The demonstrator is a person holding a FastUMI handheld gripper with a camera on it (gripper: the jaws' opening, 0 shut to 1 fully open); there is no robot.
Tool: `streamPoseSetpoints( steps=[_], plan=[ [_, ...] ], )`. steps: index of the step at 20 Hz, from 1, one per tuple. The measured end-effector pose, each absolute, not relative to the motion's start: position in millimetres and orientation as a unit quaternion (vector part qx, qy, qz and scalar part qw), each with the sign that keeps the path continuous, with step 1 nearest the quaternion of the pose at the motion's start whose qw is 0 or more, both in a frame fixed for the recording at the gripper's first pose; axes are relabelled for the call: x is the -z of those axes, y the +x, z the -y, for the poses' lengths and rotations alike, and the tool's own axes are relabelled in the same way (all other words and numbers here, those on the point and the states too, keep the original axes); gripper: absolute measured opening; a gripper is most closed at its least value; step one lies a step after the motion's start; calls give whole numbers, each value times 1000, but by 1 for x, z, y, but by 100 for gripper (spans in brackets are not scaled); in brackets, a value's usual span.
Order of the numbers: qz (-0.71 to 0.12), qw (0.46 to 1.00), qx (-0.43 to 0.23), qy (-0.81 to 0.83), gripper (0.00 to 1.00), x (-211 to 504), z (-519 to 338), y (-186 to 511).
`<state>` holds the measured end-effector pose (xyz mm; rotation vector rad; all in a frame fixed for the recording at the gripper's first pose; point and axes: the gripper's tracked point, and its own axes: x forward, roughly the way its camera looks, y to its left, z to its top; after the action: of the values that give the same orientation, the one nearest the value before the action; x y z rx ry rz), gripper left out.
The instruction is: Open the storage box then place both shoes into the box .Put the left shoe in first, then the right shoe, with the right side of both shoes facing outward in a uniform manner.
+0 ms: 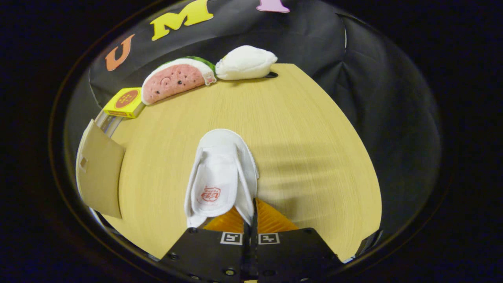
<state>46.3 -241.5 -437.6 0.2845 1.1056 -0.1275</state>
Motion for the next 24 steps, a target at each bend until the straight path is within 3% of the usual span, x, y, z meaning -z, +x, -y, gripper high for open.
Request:
streamPoseSetpoints(
  steps=[11, 18, 24],
  plan=[
    [-516, 822, 101, 218, 0, 345, 162, 25],
    [-475, 836, 99, 257, 0, 232, 34, 41],
    [-464, 849, 87, 237, 0, 194, -78, 67]
  ],
)
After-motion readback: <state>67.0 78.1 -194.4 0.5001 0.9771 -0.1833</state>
